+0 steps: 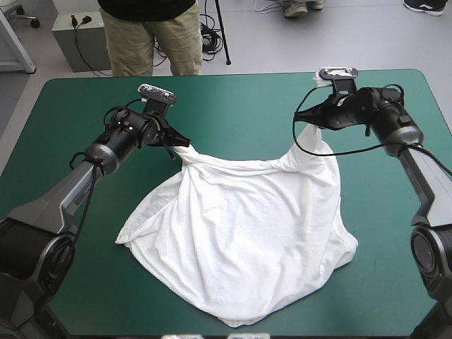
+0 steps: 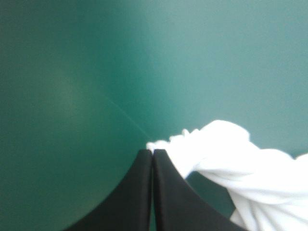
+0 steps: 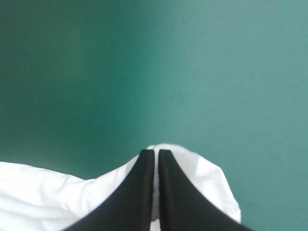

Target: Fold the cloth

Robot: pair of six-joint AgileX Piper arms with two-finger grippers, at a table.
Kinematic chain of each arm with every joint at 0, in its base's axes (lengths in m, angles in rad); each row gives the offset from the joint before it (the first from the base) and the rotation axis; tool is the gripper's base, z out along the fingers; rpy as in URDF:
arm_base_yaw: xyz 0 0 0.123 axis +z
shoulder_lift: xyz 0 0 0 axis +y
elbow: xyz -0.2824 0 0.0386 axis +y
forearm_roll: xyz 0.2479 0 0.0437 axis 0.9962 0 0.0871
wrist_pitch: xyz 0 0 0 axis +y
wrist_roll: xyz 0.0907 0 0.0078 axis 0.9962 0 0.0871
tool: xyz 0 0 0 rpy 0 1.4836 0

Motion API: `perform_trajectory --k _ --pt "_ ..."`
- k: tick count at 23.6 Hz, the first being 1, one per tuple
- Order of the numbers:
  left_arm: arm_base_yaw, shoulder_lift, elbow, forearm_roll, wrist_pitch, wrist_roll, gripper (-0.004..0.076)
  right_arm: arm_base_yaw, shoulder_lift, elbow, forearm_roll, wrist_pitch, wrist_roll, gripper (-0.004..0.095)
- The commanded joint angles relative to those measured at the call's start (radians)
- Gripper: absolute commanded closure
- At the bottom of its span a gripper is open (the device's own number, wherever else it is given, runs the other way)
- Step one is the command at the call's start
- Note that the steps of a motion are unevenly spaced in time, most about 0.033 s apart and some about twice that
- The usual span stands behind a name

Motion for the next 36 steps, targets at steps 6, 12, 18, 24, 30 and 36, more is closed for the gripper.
perform_trajectory --k 6,12,18,24,30,36 --pt "0.001 0.029 -0.027 0.077 -0.117 -0.019 0.0717 -0.001 0.062 -0.023 0.003 -0.054 0.065 0.0867" --pt "0.010 0.045 -0.054 0.025 -0.096 -0.015 0.0188 -0.001 0.065 -0.050 0.005 -0.018 0.061 0.0286" --pt "0.010 -0.102 -0.166 0.027 0.033 0.051 0.0180 -0.005 -0.008 -0.164 -0.046 0.143 0.058 0.0372" --pt "0.010 -0.371 -0.166 0.024 0.178 0.102 0.0180 -0.005 -0.205 -0.162 -0.083 0.291 0.050 0.0372" --pt "0.006 -0.609 -0.166 0.012 0.240 0.126 0.0185 -0.005 -0.392 -0.157 -0.081 0.426 0.071 0.0372" --pt "-0.033 -0.716 -0.166 -0.022 0.365 0.126 0.0199 -0.005 -0.509 -0.080 -0.087 0.485 0.096 0.0372"
